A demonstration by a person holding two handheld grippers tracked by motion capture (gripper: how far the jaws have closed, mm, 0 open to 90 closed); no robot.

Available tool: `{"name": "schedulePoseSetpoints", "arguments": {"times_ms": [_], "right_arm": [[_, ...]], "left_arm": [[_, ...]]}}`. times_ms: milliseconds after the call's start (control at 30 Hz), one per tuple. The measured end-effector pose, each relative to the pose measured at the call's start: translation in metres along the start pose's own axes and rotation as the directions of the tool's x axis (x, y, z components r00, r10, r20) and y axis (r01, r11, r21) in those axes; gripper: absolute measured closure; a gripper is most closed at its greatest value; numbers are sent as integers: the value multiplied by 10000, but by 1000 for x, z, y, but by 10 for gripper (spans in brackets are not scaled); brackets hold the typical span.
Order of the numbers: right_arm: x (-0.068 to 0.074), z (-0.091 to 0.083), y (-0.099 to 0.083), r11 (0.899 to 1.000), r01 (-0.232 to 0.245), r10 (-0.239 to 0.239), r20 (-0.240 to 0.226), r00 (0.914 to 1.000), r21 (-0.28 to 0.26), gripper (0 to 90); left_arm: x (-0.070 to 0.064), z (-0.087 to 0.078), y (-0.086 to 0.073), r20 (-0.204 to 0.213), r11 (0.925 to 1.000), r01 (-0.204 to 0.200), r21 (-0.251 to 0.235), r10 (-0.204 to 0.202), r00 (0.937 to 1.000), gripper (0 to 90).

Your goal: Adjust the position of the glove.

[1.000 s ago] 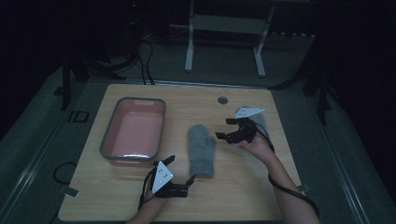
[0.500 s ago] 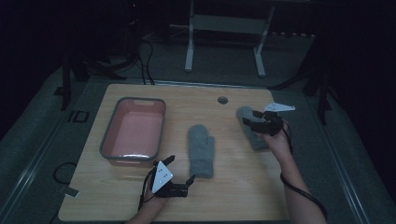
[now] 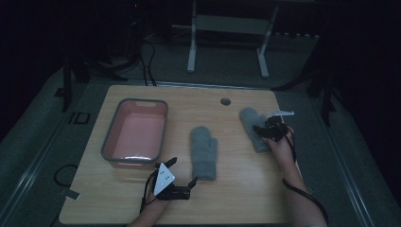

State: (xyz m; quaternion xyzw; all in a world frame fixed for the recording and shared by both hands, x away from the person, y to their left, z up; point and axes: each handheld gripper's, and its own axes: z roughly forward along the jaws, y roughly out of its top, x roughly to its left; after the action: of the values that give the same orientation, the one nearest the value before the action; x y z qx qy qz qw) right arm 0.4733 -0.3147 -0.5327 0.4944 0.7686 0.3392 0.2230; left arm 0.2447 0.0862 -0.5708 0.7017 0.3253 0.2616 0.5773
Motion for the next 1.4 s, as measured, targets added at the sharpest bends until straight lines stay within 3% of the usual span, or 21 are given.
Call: {"name": "schedulePoseSetpoints", "arguments": {"times_ms": [100, 133, 167, 233, 300, 367, 433, 533, 633, 733, 800, 833, 900, 933, 967, 1100, 1167, 1233, 1267, 1400], "right_arm": [[1, 5, -4, 9997, 117, -116, -91, 9999, 213, 354], [6, 11, -8, 9960, 787, -789, 43, 9969, 434, 371], [6, 11, -8, 9960, 787, -789, 43, 9969, 434, 371], [10, 12, -10, 9946, 984, -986, 46, 9951, 328, 474], [11, 11, -10, 9974, 629, -634, 149, 9979, 341, 620], [12, 8, -9, 9993, -126, 117, 280, 9995, 346, 741], [14, 5, -9, 9987, -458, 449, 407, 9982, 214, 785], [22, -4, -11, 9947, -1019, 1024, 573, 9931, -122, 798], [25, -10, -12, 9932, -1129, 1148, 746, 9906, -285, 799], [33, -33, -16, 9862, -1529, 1591, 1085, 9813, -633, 799], [34, -37, -17, 9843, -1627, 1697, 1146, 9788, -679, 800], [39, -50, -19, 9812, -1769, 1849, 1146, 9761, -766, 799], [42, -56, -21, 9788, -1874, 1961, 1141, 9739, -822, 799], [50, -70, -27, 9769, -1960, 2053, 1186, 9715, -856, 798], [50, -70, -27, 9769, -1960, 2053, 1186, 9715, -856, 798], [60, -92, -40, 9594, -2628, 2728, 992, 9569, -1027, 797], [69, -100, -51, 9621, -2560, 2657, 1126, 9575, -937, 797], [70, -102, -54, 9601, -2645, 2740, 1156, 9548, -909, 797], [71, -104, -62, 9508, -2939, 3039, 1109, 9462, -979, 796], [74, -100, -72, 9496, -2995, 3097, 1303, 9419, -923, 793]], "left_arm": [[0, 0, 0, 3, 10000, 5, 0, -5, 10000, 13], [0, 0, 0, 9, 10000, 3, -2, -3, 10000, 13], [0, 0, 0, 9, 10000, 3, -2, -3, 10000, 13], [0, 0, 0, 9, 10000, 0, -2, 0, 10000, 13], [0, 0, 0, 10, 10000, 9, -4, -9, 10000, 13], [0, 0, 0, 8, 10000, 15, -4, -15, 10000, 13], [0, 0, 0, 10, 10000, 21, -7, -21, 10000, 13], [1, 0, 0, 18, 10000, 57, -4, -57, 10000, 14], [1, 0, 0, 22, 10000, 54, -5, -54, 10000, 13], [0, 0, 0, 17, 10000, 42, -9, -42, 10000, 13], [1, 0, 0, 18, 10000, 52, -6, -52, 10000, 13], [1, 0, 0, 17, 10000, 56, -2, -56, 10000, 13], [1, 0, 0, 11, 10000, 77, 1, -77, 10000, 13], [1, 0, 0, 5, 10000, 84, 1, -84, 10000, 13], [1, 0, 0, 8, 10000, 83, 2, -83, 10000, 13], [1, 0, 0, -4, 10000, 84, 5, -84, 10000, 13], [1, 0, 0, -6, 10000, 76, 6, -76, 10000, 13], [1, 0, 0, -7, 10000, 72, 13, -72, 10000, 13], [1, 0, 0, -2, 10000, 72, 12, -72, 10000, 13], [1, 0, 0, 17, 10000, 73, 14, -73, 10000, 13]]}}
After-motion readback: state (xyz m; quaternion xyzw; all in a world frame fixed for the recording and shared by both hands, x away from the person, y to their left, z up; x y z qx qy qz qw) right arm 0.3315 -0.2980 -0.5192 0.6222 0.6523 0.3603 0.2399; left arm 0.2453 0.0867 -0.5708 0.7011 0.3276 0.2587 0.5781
